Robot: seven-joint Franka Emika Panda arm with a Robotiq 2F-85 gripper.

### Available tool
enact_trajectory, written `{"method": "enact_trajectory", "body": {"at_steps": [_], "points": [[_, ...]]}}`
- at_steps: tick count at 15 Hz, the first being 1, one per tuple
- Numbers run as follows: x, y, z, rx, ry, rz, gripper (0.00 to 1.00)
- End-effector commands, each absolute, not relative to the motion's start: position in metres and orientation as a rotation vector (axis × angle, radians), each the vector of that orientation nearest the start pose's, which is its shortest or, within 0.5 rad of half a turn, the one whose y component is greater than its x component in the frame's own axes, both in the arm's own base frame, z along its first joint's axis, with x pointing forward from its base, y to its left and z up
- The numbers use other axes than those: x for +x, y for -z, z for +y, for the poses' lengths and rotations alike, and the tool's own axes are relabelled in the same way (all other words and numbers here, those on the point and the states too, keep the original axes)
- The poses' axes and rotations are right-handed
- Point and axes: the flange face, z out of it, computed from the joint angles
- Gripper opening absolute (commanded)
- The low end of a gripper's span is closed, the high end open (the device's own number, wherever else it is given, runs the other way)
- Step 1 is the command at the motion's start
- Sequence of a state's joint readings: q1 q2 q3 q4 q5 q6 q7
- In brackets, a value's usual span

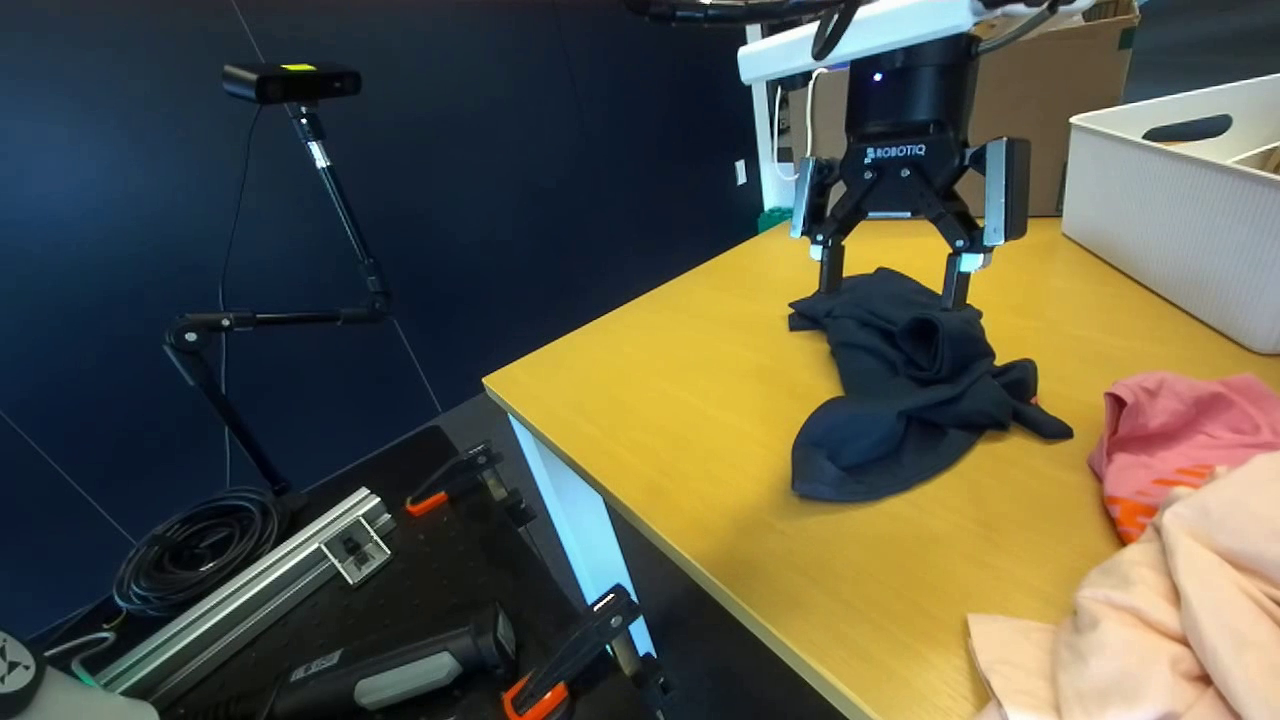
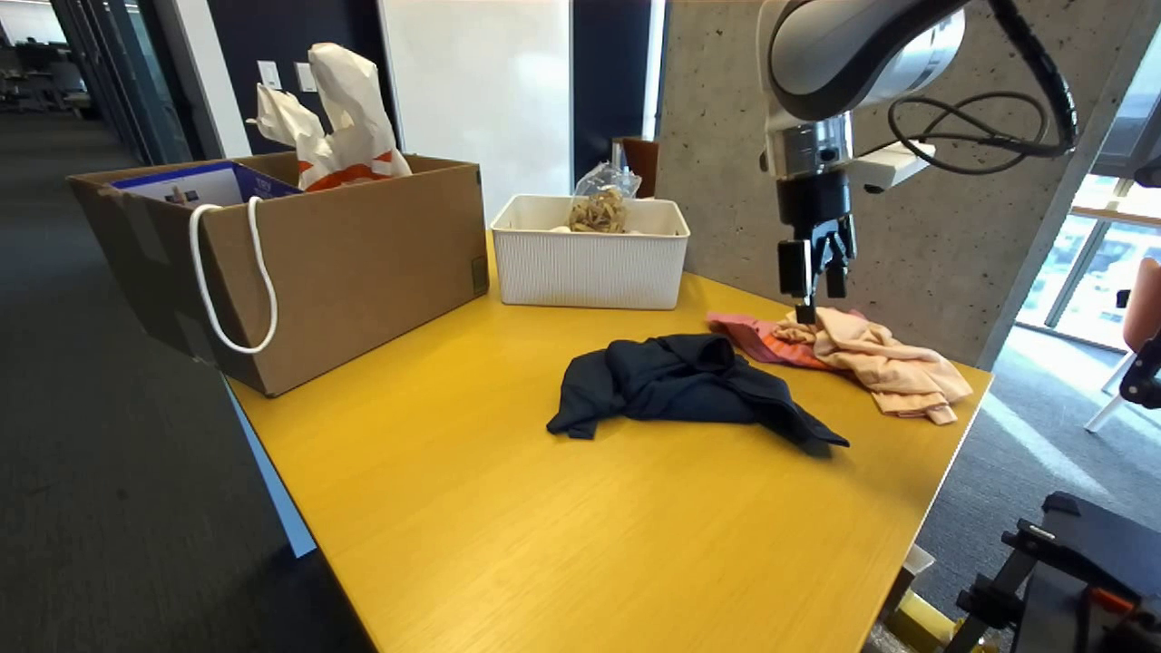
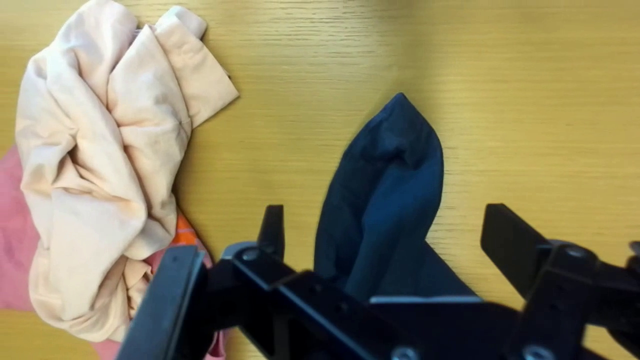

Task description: Fold the blue t-shirt from bottom top.

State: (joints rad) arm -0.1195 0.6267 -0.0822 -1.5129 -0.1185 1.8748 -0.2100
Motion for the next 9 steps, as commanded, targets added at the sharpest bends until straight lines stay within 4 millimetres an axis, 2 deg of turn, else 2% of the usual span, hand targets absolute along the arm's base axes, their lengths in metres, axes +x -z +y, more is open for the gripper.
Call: {"method": "enact_trajectory", "body": {"at_steps": [1,2,5,9], "points": [[0.664,-0.282,-0.136,-3.207,-0.465,-0.111,1.00],[0.662,-0.286,-0.136,-3.211,-0.426,-0.119,1.00],[0.658,-0.266,-0.140,-3.205,-0.325,-0.145,1.00],[0.625,-0.229,-0.132,-3.200,-0.245,-0.226,1.00]]}}
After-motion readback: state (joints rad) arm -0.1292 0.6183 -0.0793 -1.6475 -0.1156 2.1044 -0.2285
